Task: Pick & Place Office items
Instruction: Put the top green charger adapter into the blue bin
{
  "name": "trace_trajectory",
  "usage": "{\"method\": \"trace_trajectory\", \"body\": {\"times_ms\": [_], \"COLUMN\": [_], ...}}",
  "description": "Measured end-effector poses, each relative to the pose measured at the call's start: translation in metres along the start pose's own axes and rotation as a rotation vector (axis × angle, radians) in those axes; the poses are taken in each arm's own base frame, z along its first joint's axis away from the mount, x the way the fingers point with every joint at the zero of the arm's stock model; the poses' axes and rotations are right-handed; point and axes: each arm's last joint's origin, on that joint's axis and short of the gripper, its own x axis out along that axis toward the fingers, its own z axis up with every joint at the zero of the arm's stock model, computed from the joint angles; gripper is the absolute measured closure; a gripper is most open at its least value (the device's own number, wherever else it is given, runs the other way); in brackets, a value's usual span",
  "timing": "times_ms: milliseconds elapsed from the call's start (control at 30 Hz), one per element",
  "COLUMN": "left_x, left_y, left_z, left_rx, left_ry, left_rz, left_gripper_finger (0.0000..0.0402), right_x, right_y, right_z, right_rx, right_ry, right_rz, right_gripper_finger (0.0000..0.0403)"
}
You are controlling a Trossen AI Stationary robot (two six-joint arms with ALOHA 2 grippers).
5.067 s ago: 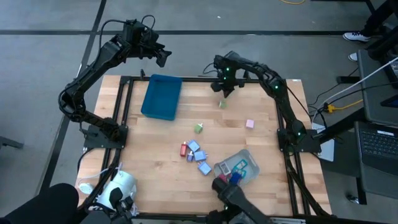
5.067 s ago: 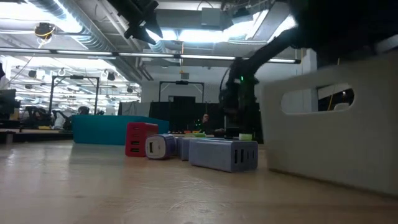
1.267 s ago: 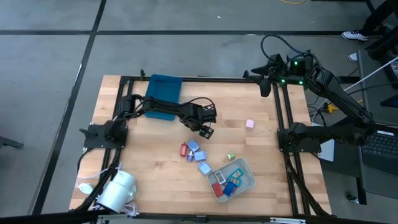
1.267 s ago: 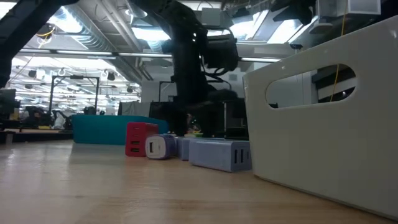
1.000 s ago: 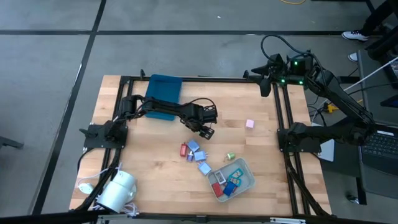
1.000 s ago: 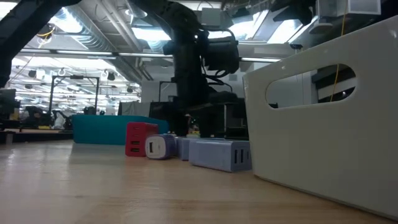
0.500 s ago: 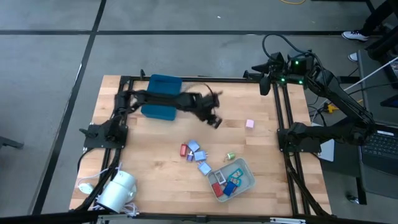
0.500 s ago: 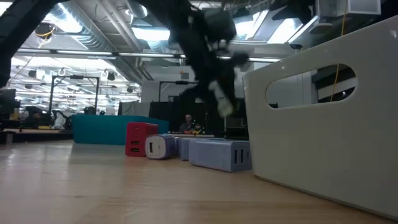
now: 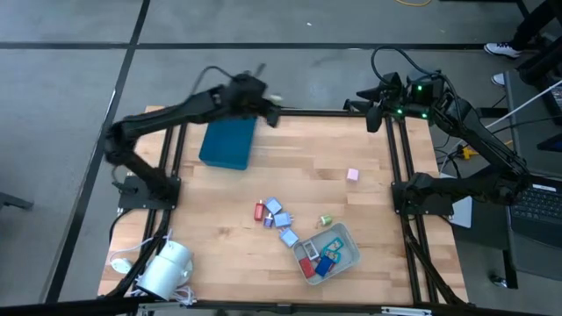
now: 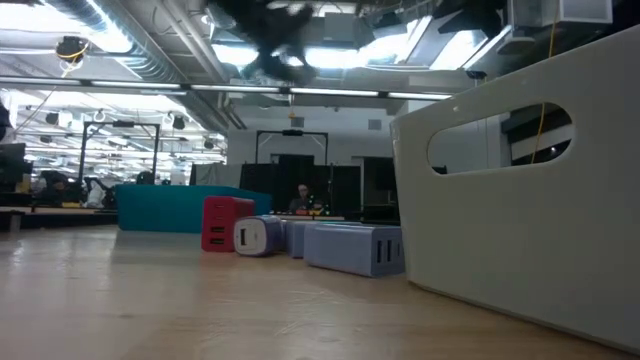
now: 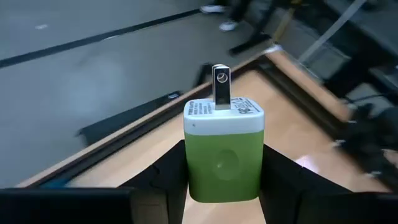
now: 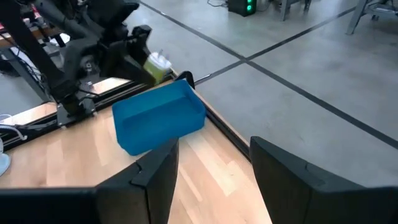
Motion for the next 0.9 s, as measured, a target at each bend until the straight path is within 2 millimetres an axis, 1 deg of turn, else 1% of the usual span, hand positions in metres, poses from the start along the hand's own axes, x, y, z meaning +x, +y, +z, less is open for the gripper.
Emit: {"method": "trace_trajectory", "body": {"times_ms": [33,100,200,300,400,500,567,633,667,700,767,900], "left_x": [-0.006,-0.015,-0.024,-0.029,-0.030,-0.026,-0.025,-0.024,-0.024,-0.023,-0.023,-0.023], "left_y": [0.012,0.034,0.061,0.086,0.102,0.115,0.121,0.124,0.124,0.124,0.124,0.120], "left_z": [-0.008,-0.031,-0.073,-0.113,-0.148,-0.174,-0.184,-0.190,-0.191,-0.191,-0.189,-0.178], "left_rx": [-0.024,-0.079,-0.173,-0.280,-0.366,-0.425,-0.450,-0.472,-0.478,-0.478,-0.467,-0.454], "left_ry": [0.009,0.039,0.075,0.113,0.153,0.191,0.222,0.242,0.244,0.244,0.230,0.179], "left_rz": [0.023,0.073,0.114,0.162,0.164,0.178,0.185,0.171,0.169,0.168,0.160,0.135], "left_gripper_finger": [0.0259,0.0259,0.0259,0.0259,0.0259,0.0259,0.0259,0.0259,0.0252,0.0238,0.0198,0.0122], "right_x": [0.000,0.000,0.002,0.007,0.014,0.023,0.029,0.035,0.037,0.039,0.042,0.045], "right_y": [0.000,0.000,-0.001,-0.001,-0.002,-0.004,-0.005,-0.005,-0.006,-0.006,-0.006,-0.006], "right_z": [0.000,0.001,0.003,0.005,0.006,0.006,0.007,0.007,0.008,0.008,0.008,0.010], "right_rx": [0.000,0.001,0.001,0.017,0.028,0.047,0.055,0.056,0.058,0.061,0.072,0.077], "right_ry": [-0.005,-0.013,-0.025,-0.037,-0.036,-0.028,-0.025,-0.024,-0.027,-0.029,-0.029,-0.044], "right_rz": [-0.007,-0.017,-0.018,-0.017,-0.017,-0.017,-0.009,-0.009,-0.008,-0.004,0.009,0.021], "right_gripper_finger": [0.0199,0.0199,0.0199,0.0199,0.0199,0.0199,0.0199,0.0199,0.0199,0.0199,0.0199,0.0199]}}
